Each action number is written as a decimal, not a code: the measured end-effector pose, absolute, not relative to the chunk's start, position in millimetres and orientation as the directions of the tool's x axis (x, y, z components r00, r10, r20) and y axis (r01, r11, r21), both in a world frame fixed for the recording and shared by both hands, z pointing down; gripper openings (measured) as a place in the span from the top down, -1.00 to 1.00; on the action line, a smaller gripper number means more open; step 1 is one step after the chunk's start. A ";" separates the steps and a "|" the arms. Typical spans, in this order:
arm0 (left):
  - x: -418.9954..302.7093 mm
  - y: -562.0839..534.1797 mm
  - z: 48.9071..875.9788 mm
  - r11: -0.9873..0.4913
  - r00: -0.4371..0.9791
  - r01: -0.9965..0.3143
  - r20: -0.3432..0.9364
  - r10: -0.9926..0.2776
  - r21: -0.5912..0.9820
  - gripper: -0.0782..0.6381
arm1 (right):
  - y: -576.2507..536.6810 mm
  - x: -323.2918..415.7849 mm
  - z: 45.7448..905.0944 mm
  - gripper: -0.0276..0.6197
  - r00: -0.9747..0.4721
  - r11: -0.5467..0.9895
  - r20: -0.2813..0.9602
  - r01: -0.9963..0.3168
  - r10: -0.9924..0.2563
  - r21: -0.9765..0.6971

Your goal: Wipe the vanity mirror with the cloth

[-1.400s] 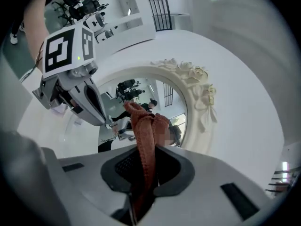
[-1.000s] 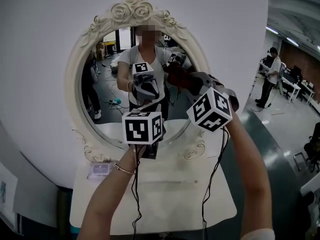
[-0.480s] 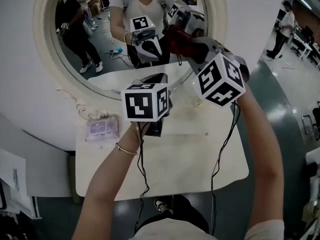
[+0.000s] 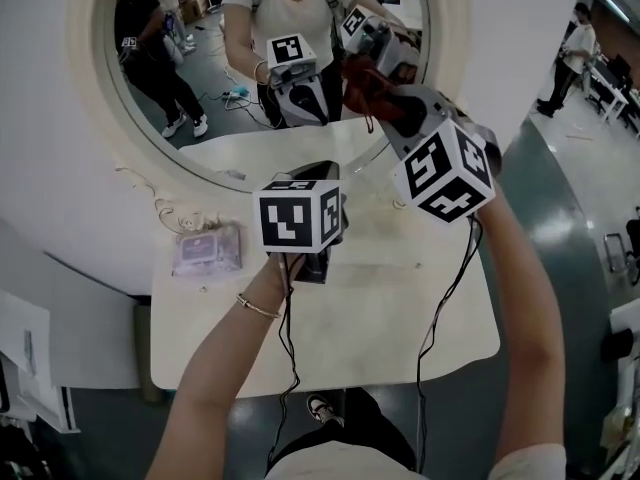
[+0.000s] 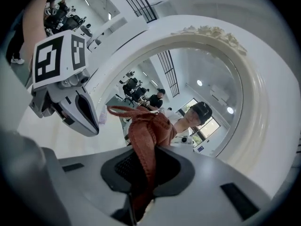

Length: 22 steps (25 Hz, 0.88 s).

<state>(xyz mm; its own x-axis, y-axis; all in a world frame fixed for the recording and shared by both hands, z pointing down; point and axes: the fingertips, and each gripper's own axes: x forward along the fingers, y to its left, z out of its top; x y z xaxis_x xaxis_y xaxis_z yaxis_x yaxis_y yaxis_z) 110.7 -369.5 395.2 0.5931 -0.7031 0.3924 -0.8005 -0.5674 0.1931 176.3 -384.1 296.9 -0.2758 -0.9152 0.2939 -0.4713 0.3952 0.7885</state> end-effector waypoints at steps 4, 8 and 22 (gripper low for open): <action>95.2 -363.8 372.8 -0.567 0.588 -0.805 0.352 -0.728 0.173 0.77 | -365.7 162.1 278.1 0.72 -0.305 0.377 0.248 -0.505 -0.919 0.777; 62.3 -354.4 333.1 -0.550 0.569 -0.821 0.291 -0.769 0.152 0.77 | -344.2 131.1 248.8 0.72 -0.326 0.347 0.198 -0.504 -0.924 0.791; -22.6 -237.4 309.7 -0.518 0.529 -0.847 0.101 -0.842 0.120 0.77 | -241.2 65.2 291.2 0.72 -0.332 0.332 0.044 -0.908 -0.942 0.255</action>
